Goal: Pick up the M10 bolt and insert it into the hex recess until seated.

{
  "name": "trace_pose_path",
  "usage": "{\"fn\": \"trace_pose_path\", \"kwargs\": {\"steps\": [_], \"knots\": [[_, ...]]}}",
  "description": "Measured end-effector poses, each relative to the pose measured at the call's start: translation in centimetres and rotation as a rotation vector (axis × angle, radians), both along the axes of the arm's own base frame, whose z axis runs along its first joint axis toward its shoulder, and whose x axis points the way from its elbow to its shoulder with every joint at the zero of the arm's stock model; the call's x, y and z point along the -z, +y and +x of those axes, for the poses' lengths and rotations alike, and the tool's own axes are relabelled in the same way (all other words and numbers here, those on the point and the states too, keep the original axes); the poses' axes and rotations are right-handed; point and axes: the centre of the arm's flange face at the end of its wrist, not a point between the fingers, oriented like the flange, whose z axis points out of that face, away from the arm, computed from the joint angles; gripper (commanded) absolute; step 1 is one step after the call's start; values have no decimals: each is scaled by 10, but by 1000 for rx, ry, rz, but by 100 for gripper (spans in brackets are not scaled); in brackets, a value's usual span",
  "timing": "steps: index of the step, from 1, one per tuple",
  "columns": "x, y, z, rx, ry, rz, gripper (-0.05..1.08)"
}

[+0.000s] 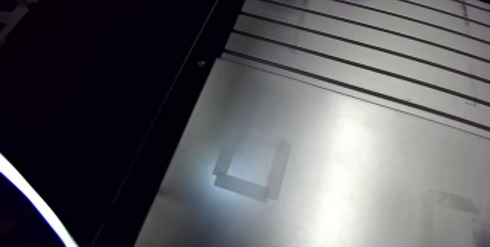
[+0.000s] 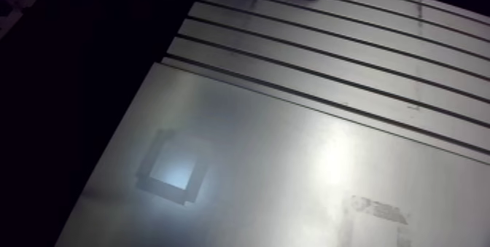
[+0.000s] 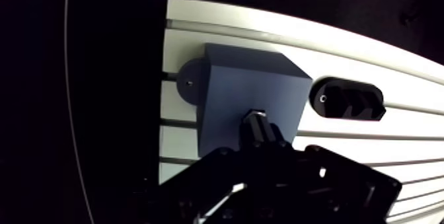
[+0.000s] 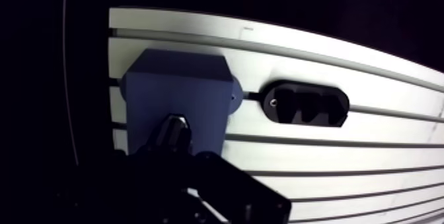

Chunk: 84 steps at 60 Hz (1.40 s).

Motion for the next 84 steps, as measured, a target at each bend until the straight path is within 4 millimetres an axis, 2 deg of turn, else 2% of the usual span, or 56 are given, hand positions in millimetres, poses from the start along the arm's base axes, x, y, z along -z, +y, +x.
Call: {"fn": "trace_pose_path", "kwargs": {"steps": [61, 84], "knots": [[-2, -1, 0, -2, 4, -1, 108], [3, -1, -1, -2, -2, 2, 107]]}}
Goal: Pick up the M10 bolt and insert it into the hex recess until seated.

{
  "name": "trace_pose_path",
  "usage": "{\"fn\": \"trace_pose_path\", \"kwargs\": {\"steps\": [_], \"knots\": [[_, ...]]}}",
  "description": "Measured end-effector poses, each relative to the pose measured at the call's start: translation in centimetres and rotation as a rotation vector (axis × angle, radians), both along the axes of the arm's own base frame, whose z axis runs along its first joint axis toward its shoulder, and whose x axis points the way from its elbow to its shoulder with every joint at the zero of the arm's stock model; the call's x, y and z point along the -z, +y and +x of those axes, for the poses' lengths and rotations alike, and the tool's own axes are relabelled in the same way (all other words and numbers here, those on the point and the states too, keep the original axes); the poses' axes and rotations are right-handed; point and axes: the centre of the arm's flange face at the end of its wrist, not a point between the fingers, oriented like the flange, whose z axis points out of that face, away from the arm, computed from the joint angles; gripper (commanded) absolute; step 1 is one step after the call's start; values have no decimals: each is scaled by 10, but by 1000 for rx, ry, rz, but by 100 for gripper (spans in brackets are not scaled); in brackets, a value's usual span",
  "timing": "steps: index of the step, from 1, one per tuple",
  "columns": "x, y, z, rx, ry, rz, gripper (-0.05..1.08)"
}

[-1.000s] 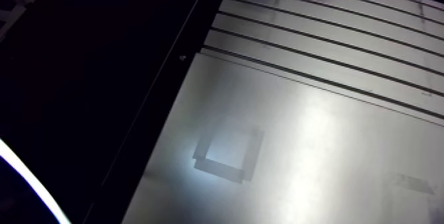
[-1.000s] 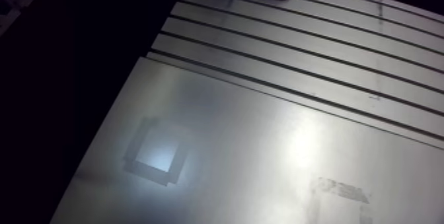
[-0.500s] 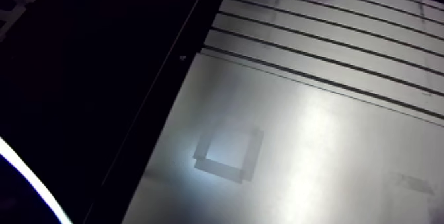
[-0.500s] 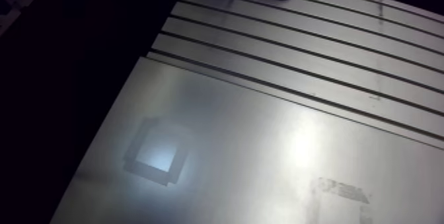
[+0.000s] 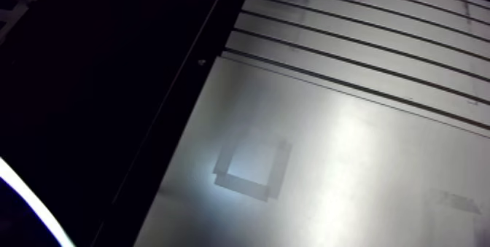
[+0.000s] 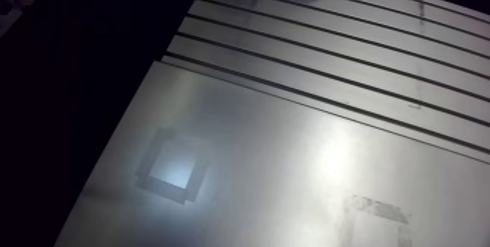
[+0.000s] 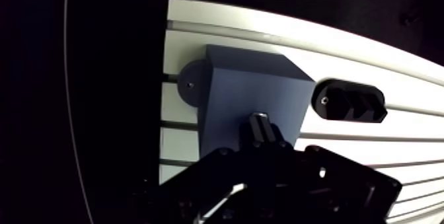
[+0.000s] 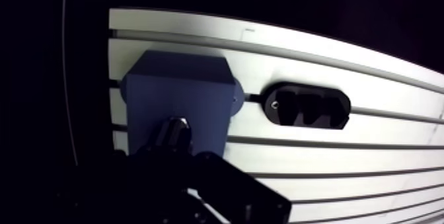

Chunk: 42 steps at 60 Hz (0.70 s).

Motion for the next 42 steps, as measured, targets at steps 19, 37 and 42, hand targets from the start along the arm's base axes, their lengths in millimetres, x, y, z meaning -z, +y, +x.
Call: {"fn": "trace_pose_path", "kwargs": {"steps": [19, 37, 42], "knots": [[0, 1, -1, 0, 1, 1, 108], [-7, 0, -3, -2, 11, -4, 107], [-10, 0, -3, -7, 13, -5, 107]]}}
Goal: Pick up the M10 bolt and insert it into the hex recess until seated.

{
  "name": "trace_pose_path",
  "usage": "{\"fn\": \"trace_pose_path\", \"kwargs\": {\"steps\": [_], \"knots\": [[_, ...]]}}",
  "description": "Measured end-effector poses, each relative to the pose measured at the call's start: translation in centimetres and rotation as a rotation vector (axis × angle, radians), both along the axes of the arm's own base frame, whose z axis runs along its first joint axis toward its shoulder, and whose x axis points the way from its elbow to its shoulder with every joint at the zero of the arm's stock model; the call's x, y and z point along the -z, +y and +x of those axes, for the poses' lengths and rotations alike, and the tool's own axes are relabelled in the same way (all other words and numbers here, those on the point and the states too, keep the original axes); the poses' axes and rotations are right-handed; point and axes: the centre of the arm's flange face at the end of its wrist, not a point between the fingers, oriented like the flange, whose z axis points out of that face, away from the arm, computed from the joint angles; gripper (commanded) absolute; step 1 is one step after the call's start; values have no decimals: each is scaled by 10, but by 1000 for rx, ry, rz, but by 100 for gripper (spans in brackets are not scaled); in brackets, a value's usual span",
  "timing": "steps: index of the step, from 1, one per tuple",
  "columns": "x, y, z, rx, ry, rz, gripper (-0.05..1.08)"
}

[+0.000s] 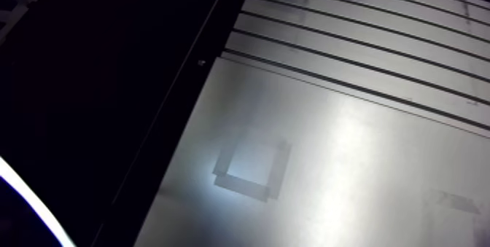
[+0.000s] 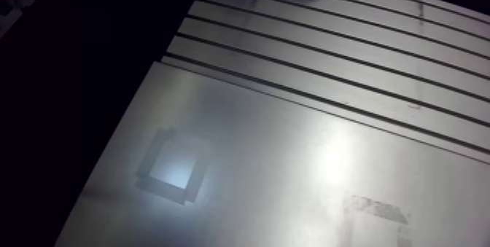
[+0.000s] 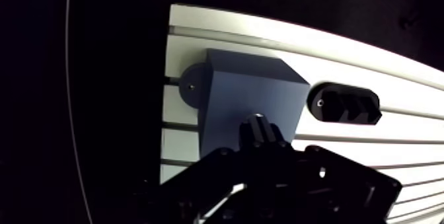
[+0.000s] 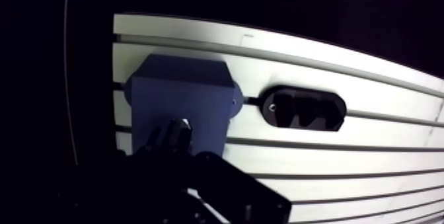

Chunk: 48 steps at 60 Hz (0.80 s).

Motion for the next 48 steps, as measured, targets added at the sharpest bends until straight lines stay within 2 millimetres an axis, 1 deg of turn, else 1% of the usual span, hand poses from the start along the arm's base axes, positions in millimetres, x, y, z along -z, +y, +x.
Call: {"fn": "trace_pose_path", "kwargs": {"steps": [18, 19, 20, 21, 22, 23, 24, 25, 26, 27, 28, 29, 31, 41, 48], "knots": [[-7, -1, 1, -11, 1, 0, 106], [-7, -1, 1, -12, 1, 0, 104], [-8, -1, 1, -12, 1, 0, 104], [-8, -1, 1, -12, 1, 0, 97], [-8, -1, 1, -13, 0, 0, 97], [-8, -1, 1, -13, 0, 1, 80], [-8, 0, 1, -13, 0, 1, 80], [-8, 0, 1, -13, 0, 1, 46], [-9, 0, 1, -13, -1, 1, 46], [-9, 0, 1, -13, -2, 1, 6], [-9, 0, 1, -14, -3, 1, 6], [-9, 0, 2, -14, -4, 2, 2], [-9, 0, 2, -14, -9, 3, 1], [-7, 0, 7, -17, -43, 14, 0], [-13, 1, 11, -21, -50, 17, 0]]}}
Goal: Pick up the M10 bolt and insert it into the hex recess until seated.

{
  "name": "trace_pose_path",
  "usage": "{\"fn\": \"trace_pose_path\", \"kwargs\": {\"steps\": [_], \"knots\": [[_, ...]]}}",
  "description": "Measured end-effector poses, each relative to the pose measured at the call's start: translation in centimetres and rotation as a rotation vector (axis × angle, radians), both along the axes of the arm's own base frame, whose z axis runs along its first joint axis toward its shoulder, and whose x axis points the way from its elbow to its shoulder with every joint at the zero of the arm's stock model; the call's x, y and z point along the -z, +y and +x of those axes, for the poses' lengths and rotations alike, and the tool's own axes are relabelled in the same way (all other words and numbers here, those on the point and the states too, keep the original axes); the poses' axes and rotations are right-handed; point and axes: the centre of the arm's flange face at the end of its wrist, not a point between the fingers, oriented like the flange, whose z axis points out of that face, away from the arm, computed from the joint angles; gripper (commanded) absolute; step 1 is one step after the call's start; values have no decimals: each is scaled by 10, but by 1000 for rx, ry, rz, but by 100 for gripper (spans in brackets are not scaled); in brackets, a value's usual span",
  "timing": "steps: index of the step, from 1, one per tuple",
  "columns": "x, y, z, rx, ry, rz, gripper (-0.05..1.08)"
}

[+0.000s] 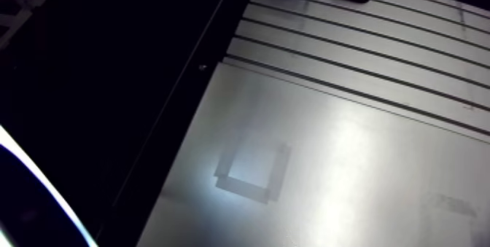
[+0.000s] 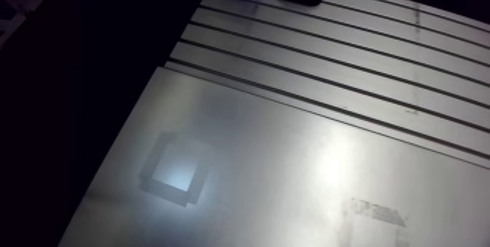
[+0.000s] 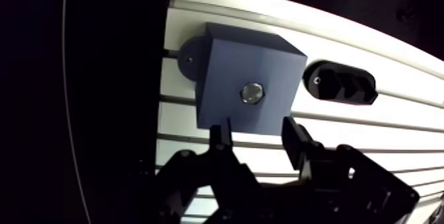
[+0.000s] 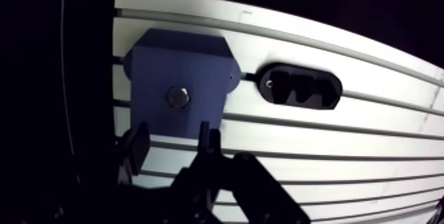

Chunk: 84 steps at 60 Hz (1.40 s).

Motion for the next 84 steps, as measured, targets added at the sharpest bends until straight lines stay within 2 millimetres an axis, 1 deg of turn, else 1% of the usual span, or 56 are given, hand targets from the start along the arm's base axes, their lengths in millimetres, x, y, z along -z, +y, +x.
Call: {"fn": "trace_pose_path", "kwargs": {"steps": [9, 23, 29, 35, 46, 67, 84], "knots": [[-18, 1, 5, -3, 11, -4, 0], [-60, 6, 17, -3, 37, -12, 1], [-77, 11, 27, -3, 33, -11, 2], [-89, 20, 36, -11, 28, -11, 3], [-107, 47, 48, -17, 27, -16, 3], [-141, 104, 67, 5, 43, -24, 3], [-164, 150, 83, 47, 62, -28, 3]]}}
